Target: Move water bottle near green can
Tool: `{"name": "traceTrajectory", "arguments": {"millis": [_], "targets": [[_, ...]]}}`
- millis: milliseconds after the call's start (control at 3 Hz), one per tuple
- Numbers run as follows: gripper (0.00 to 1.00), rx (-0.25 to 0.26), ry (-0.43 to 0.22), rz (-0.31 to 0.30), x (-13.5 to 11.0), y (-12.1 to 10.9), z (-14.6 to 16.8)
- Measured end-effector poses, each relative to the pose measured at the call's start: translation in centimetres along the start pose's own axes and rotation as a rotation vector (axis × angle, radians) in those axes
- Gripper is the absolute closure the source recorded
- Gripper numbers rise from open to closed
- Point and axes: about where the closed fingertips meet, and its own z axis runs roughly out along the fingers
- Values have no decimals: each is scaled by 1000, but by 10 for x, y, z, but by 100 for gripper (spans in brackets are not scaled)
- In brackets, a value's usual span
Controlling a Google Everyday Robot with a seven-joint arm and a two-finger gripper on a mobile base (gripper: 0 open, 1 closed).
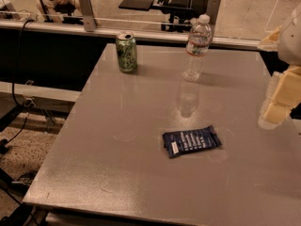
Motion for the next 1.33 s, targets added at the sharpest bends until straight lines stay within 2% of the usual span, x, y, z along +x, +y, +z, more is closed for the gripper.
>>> {"name": "traceTrajectory", "arguments": {"millis": [333,667,1333], "targets": [[0,0,0,0,0,0,0],[0,-12,-16,23,-5,-14,6],[0,42,-91,134,-11,-82,39]]}}
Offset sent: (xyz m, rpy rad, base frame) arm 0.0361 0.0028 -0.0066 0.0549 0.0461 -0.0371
